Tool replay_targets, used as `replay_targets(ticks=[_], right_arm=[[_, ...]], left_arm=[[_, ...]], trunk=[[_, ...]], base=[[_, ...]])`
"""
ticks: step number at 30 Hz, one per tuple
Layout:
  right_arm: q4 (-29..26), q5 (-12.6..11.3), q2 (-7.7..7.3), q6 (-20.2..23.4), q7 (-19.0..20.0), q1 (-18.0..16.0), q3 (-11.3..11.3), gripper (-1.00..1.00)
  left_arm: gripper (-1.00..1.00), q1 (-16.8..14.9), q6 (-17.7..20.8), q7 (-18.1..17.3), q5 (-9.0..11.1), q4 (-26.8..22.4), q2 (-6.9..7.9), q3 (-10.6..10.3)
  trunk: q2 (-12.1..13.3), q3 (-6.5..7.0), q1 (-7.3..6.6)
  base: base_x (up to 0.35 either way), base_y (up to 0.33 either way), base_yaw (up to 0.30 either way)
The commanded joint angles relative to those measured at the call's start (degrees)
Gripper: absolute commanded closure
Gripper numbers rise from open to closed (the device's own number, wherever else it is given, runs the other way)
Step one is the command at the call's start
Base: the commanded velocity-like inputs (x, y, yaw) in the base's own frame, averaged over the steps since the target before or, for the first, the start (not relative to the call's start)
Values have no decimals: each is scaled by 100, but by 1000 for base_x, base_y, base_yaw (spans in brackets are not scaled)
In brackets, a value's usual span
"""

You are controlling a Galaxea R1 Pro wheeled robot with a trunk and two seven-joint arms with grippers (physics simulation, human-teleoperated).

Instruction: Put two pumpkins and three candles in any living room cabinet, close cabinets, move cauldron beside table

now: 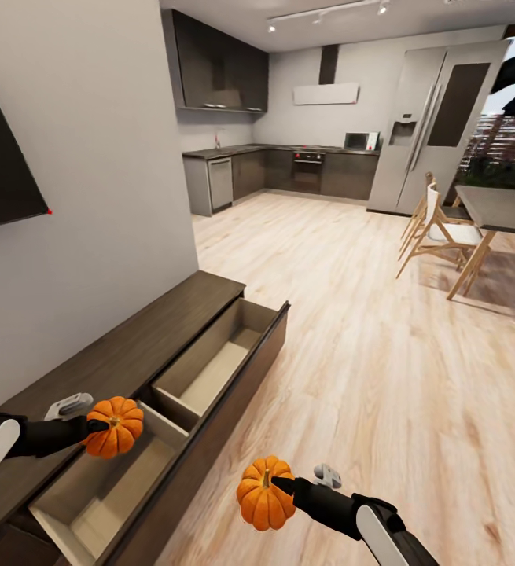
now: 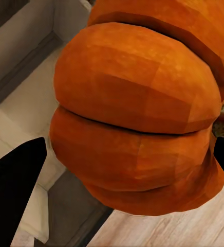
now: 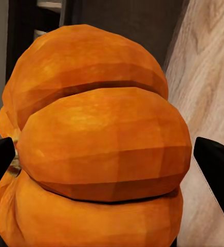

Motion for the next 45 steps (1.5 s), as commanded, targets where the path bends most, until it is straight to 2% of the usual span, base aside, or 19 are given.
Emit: replay_targets(ticks=[1, 23, 35, 45], right_arm=[[-2, -20, -3, 13, 0, -5, 10, 100], [-8, -8, -4, 11, 8, -5, 7, 100], [-10, -8, -1, 11, 17, -5, 12, 100], [-6, -5, -8, 11, 12, -5, 8, 100]], left_arm=[[100, -2, 22, -55, -38, -3, 1, 12], [100, -2, 22, -55, -65, -3, 1, 12], [100, -2, 22, -55, -65, -3, 1, 13], [100, -2, 14, -55, -65, -3, -4, 16]], trunk=[[-2, -5, 1], [-2, -5, 1], [-2, -5, 1], [-2, -5, 1]], base=[[196, 0, -235], [156, -75, -270], [170, -2, -51], [168, 0, -254]])
